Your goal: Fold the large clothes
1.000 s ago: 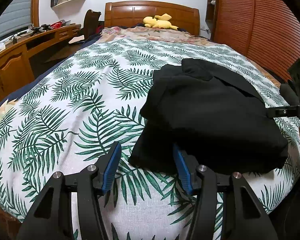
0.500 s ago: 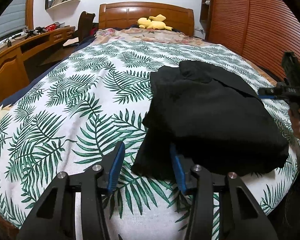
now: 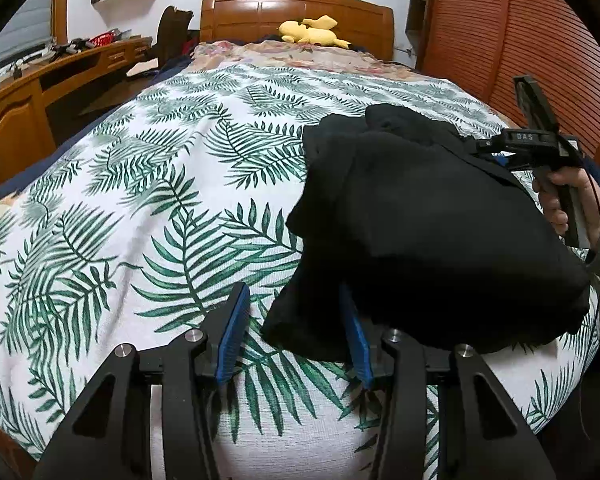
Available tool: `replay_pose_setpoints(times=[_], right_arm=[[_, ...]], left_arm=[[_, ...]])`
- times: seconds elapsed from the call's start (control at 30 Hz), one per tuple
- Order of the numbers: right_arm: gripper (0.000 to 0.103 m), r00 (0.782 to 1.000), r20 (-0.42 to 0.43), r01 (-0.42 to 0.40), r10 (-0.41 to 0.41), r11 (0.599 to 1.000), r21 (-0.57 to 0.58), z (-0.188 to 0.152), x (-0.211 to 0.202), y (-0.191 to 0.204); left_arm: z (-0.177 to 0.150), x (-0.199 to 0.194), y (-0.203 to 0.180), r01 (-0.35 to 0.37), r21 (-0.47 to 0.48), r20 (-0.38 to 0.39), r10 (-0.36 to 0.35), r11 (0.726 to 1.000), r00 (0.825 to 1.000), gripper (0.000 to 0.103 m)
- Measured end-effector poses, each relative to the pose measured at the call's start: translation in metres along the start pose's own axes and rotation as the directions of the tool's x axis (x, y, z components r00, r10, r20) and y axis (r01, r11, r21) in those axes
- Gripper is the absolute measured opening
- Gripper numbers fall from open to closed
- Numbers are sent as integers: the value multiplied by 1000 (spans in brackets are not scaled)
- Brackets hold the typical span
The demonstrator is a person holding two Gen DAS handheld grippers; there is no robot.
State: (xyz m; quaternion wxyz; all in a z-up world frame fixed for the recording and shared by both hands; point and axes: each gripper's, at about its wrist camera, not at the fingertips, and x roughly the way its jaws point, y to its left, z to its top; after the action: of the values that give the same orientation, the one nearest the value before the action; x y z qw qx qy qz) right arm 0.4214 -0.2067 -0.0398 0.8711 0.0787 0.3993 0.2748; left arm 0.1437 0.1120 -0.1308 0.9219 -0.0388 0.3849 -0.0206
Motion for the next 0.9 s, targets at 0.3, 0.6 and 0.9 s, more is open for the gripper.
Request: replay_pose_setpoints(times=[0.3, 0.6, 0.9], right_arm=[[31, 997, 77, -20, 27, 995, -100, -2, -4, 13], [22, 985, 167, -11, 40, 986, -169, -22, -36, 18], [21, 988, 154, 0, 29, 982, -187, -36, -40, 24]], left_arm=[[2, 6, -5, 43, -71, -34, -45, 997, 998, 28], [3, -26, -16, 21, -40, 49, -19, 999, 999, 6], [-2, -50, -11, 45, -41, 81, -41, 998, 996, 6]])
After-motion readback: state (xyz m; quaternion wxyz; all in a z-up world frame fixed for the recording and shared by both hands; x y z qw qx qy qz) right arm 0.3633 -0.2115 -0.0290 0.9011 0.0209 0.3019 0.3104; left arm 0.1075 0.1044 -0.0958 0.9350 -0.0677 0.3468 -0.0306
